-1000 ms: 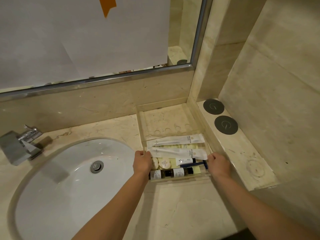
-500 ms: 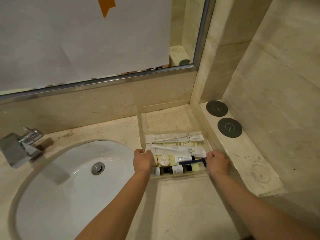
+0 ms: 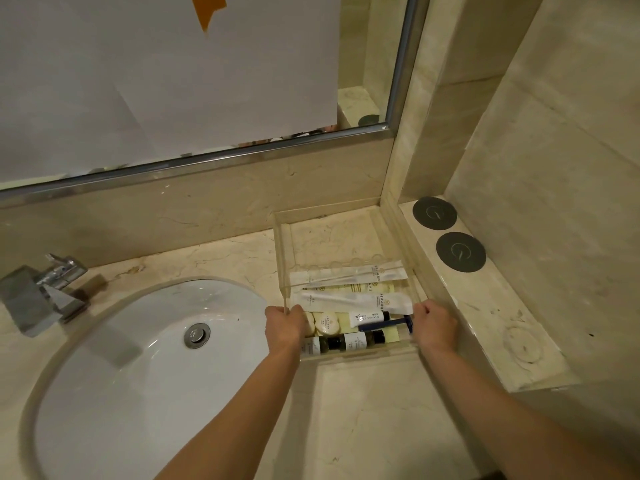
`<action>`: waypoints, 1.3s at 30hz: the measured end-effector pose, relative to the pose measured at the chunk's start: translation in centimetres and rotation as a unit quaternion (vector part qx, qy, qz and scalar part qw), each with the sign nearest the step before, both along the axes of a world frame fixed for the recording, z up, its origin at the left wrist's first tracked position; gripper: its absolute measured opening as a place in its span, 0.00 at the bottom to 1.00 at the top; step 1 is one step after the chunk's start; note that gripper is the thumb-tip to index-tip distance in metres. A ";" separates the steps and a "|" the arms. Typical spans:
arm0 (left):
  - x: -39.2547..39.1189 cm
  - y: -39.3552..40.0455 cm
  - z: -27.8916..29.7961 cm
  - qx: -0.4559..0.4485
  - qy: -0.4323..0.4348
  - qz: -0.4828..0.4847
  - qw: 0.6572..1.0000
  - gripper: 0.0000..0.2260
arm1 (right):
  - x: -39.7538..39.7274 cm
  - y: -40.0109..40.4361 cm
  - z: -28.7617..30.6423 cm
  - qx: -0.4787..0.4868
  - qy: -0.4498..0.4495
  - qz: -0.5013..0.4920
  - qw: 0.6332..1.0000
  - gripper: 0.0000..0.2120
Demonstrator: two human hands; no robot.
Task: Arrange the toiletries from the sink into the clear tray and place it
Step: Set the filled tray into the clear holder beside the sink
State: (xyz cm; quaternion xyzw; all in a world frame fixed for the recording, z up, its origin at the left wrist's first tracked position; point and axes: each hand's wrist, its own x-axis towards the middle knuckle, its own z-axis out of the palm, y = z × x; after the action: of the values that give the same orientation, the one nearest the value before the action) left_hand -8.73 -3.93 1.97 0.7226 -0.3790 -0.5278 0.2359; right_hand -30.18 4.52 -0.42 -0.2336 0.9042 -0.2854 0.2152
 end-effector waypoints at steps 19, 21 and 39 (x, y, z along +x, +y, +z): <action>0.0 -2.3 1.7 -0.010 0.019 0.023 0.999 0.06 | 0.1 -2.4 0.5 -0.045 -0.053 0.006 0.998 0.15; 0.1 -2.7 1.7 0.006 0.025 0.041 0.999 0.04 | 0.0 -2.9 0.5 -0.052 -0.096 -0.015 0.994 0.13; 1.2 -2.9 3.8 0.131 0.156 0.066 0.977 0.06 | 0.0 -2.8 1.5 -0.056 -0.310 -0.163 0.935 0.12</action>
State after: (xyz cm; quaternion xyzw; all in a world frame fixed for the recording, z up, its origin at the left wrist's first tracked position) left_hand -7.49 -6.83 5.73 0.6792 -0.2164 -0.6628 0.2294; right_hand -30.22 1.74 1.09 0.0050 0.8006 -0.4252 0.4222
